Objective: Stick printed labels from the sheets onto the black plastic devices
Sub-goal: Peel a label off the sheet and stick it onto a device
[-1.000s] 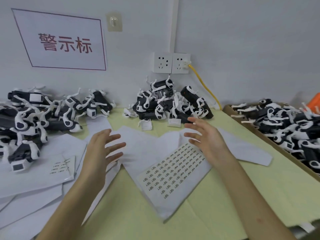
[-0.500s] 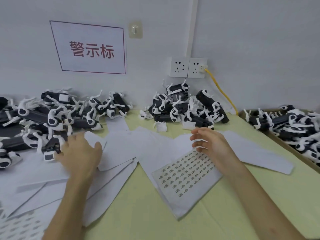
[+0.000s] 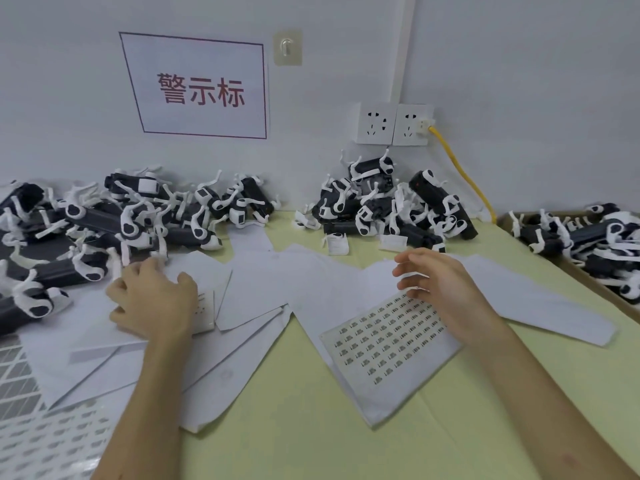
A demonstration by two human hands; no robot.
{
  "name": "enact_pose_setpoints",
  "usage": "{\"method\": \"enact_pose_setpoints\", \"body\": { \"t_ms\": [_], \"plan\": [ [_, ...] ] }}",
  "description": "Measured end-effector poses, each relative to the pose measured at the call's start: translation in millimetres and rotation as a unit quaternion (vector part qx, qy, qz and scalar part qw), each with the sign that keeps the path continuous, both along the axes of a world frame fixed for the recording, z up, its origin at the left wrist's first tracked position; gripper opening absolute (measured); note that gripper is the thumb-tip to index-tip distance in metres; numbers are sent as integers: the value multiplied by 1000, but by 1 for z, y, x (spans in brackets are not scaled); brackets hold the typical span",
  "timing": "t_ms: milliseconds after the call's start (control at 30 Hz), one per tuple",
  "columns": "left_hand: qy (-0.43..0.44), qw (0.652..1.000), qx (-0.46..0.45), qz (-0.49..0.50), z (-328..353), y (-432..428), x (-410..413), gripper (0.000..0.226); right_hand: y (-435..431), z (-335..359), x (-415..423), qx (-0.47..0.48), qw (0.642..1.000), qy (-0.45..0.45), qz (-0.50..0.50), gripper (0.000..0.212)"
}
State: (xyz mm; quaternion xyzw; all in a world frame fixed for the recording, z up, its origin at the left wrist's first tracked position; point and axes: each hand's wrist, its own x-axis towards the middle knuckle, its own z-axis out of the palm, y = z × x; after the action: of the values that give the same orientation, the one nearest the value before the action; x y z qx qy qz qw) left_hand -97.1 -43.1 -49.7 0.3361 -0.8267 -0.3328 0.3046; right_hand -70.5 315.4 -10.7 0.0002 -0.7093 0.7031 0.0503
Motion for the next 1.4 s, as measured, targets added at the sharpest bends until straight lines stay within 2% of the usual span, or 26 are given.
{"method": "enact_pose_setpoints", "body": {
  "t_ms": [167, 233, 300, 400, 467, 533, 600, 633, 667, 767, 833, 900, 967, 1033, 1100, 1200, 1267, 1400],
  "plan": [
    [35, 998, -54, -26, 1, 9, -3, 23, -1, 0, 1, 6, 1000, -3, 8, 25],
    [81, 991, -45, -96, 5, 18, -2, 20, -1, 0, 2, 8, 1000, -2, 7, 25],
    [152, 967, 22, -205, 12, 34, 2, 16, 0, 0, 2, 14, 1000, -1, 3, 26],
    [207, 903, 143, -348, 25, 62, 12, 19, -3, -3, 2, 74, 996, 25, -31, 24],
    [207, 865, 230, -394, 30, 77, 18, 24, -7, -6, 2, 176, 978, 89, -62, 21],
    [189, 814, 343, -429, 34, 89, 26, 26, -12, -10, 5, 264, 947, 173, -51, 45],
    [155, 732, 448, -490, 38, 94, 32, 37, -18, -14, 8, 305, 922, 238, -6, 79],
    [129, 702, 474, -517, 39, 95, 34, 44, -22, -17, 9, 317, 911, 262, 19, 91],
    [100, 687, 482, -535, 39, 95, 36, 48, -26, -20, 9, 326, 901, 283, 36, 99],
    [37, 684, 459, -566, 37, 98, 40, 51, -35, -25, 12, 321, 892, 310, 69, 101],
    [16, 694, 436, -573, 35, 102, 41, 55, -37, -25, 13, 321, 891, 310, 78, 90],
    [11, 706, 434, -560, 35, 104, 42, 50, -36, -25, 14, 333, 888, 312, 65, 81],
    [11, 696, 479, -535, 37, 106, 39, 44, -35, -24, 15, 333, 887, 315, 50, 75],
    [13, 675, 510, -533, 37, 105, 36, 56, -36, -23, 15, 314, 892, 323, 42, 69],
    [6, 676, 457, -578, 36, 105, 36, 66, -37, -21, 16, 294, 895, 334, 36, 62],
    [-21, 688, 366, -627, 35, 108, 40, 59, -33, -18, 16, 256, 904, 341, 23, 53],
    [-23, 685, 349, -639, 32, 111, 41, 60, -29, -15, 16, 241, 911, 335, 18, 52],
    [11, 718, 338, -608, 30, 111, 40, 60, -30, -16, 15, 270, 900, 341, 35, 48]
  ]
}}
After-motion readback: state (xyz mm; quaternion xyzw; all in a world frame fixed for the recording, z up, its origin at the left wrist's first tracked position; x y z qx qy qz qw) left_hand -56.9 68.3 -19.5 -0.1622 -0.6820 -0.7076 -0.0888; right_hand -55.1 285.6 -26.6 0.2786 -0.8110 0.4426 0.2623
